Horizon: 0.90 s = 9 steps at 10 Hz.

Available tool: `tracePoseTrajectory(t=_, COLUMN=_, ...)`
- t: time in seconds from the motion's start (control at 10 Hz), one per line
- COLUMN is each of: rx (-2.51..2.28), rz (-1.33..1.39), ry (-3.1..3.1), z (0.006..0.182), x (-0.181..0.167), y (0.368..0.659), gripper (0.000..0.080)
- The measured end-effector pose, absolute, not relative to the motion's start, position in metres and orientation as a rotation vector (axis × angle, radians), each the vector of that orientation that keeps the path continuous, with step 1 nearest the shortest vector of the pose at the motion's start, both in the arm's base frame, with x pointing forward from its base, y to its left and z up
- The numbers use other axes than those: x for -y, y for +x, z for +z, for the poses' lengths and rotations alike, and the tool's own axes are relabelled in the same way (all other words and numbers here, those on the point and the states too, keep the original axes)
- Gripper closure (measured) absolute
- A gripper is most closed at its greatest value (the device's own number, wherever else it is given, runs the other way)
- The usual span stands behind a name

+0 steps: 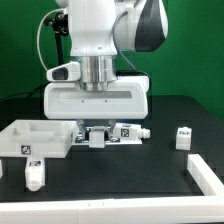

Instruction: Assemble one leg

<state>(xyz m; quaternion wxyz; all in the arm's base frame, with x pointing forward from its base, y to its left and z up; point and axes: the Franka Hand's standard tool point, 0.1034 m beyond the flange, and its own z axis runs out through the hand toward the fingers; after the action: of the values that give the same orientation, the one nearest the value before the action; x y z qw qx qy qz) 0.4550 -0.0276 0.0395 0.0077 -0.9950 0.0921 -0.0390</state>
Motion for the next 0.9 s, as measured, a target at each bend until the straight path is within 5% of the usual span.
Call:
tracePoseTrajectory(t=0.5, rx=-0.194, rz=-0.092, ry=-3.173, z=0.013, x=0.059, y=0.392, gripper=0.0514)
tracePoseTrajectory(t=0.9, rx=-0.176, rz=-0.11, ry=-3.172, z=0.01, x=0.039, y=0.394, gripper=0.0514)
